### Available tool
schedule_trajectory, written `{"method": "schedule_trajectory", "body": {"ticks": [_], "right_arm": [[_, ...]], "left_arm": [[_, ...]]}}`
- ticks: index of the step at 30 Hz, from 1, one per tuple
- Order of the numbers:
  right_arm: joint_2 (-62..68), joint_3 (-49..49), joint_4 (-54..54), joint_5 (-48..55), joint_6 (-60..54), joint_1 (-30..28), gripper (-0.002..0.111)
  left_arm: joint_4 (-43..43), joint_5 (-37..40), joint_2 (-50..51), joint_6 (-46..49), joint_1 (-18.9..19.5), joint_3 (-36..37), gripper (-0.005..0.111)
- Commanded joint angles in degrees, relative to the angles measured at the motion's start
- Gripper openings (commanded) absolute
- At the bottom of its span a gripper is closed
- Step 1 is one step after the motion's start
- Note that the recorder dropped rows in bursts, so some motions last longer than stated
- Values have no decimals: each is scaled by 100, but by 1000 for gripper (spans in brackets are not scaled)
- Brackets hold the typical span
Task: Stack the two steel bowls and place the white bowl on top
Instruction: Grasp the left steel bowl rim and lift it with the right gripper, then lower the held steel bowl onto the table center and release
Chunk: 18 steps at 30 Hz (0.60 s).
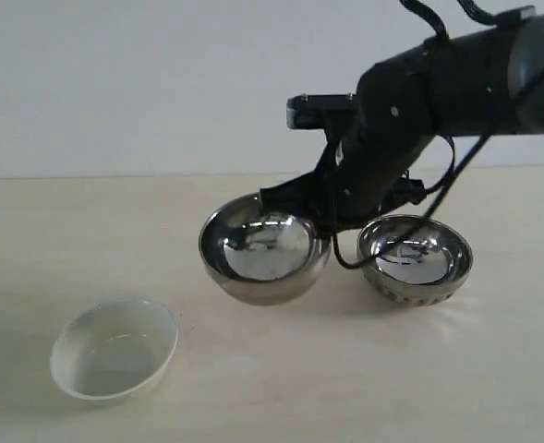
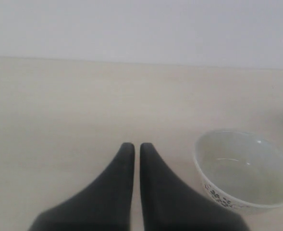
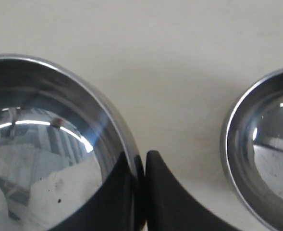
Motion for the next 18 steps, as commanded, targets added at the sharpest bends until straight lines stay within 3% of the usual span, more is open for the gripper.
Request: {"method": "schedule_trajectory", "body": {"ticks": [1, 6, 18], "right_arm": [[-489, 1020, 326, -954, -223, 79, 0], [-560, 2006, 447, -1730, -196, 181, 0], [-492, 2288, 447, -2026, -205, 290, 0]], "left_arm": [[0, -43, -18, -27, -29, 17, 4], [0, -43, -18, -27, -29, 17, 4], [0, -43, -18, -27, -29, 17, 4]]}}
